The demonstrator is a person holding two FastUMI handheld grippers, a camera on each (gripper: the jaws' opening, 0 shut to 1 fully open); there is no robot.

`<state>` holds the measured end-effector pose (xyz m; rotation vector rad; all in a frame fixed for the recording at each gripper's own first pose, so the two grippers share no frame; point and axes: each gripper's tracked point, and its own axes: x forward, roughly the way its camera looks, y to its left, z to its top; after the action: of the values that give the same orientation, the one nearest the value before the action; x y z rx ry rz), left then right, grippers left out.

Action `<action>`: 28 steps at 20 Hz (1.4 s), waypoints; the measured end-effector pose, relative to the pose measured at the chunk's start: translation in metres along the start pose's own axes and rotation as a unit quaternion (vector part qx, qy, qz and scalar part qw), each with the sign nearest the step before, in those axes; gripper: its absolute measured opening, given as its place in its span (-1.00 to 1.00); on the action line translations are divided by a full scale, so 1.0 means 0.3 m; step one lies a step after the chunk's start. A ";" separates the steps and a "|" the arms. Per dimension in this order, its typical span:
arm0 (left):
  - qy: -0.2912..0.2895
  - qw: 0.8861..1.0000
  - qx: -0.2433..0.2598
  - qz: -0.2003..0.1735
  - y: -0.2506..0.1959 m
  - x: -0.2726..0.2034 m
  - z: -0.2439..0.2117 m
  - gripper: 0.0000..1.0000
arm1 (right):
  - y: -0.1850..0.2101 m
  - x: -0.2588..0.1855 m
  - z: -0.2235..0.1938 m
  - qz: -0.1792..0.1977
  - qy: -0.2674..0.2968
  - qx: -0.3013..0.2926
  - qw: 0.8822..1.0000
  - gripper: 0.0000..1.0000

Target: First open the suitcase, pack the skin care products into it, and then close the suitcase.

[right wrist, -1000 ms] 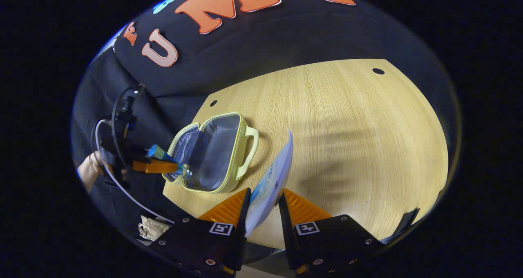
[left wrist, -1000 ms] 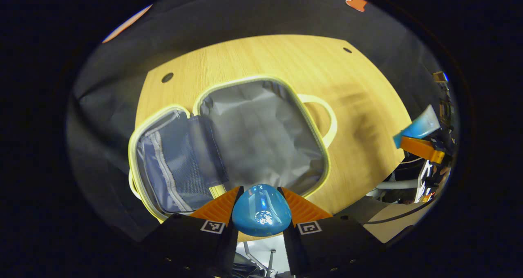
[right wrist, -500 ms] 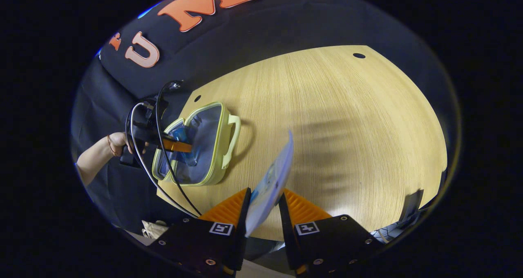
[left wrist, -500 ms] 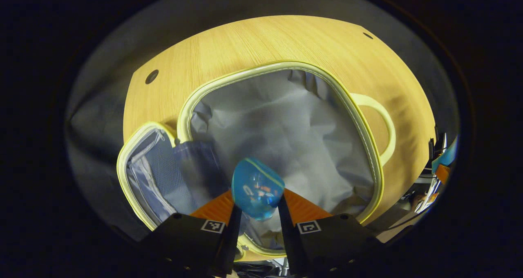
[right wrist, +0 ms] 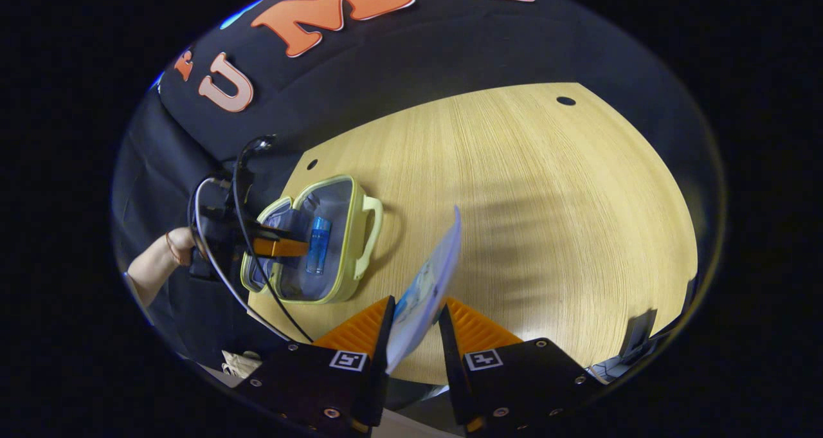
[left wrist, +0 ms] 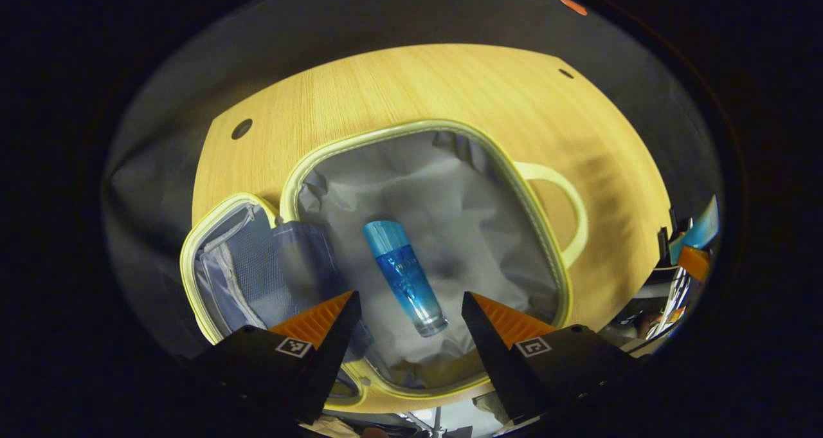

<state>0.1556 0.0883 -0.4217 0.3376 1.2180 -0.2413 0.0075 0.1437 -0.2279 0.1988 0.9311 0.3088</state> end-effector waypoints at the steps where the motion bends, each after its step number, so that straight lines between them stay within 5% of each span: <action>1: -0.018 1.000 -0.009 -0.009 -0.011 -0.048 -0.017 0.97 | 0.023 -0.001 0.037 0.002 -0.005 -0.015 1.000 -0.17; 6: -0.097 0.991 -0.084 -0.047 0.029 -0.282 -0.148 0.96 | 0.232 -0.007 0.185 0.048 0.003 -0.079 0.996 -0.18; 13: -0.137 0.973 -0.182 -0.019 0.282 -0.433 -0.499 0.96 | 0.561 0.134 0.186 0.080 0.114 -0.160 0.977 -0.18; 20: -0.119 0.958 -0.260 0.010 0.446 -0.453 -0.844 0.96 | 0.614 0.389 0.022 0.057 0.240 -0.139 0.959 -0.19; 28: -0.095 0.947 -0.306 0.021 0.482 -0.457 -1.053 0.96 | 0.570 0.623 -0.073 0.013 0.292 -0.126 0.948 -0.17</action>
<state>-0.1135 0.3423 -0.3709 -0.1971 1.0339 0.1452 0.0639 0.3694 -0.3306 -0.1286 1.4634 0.5222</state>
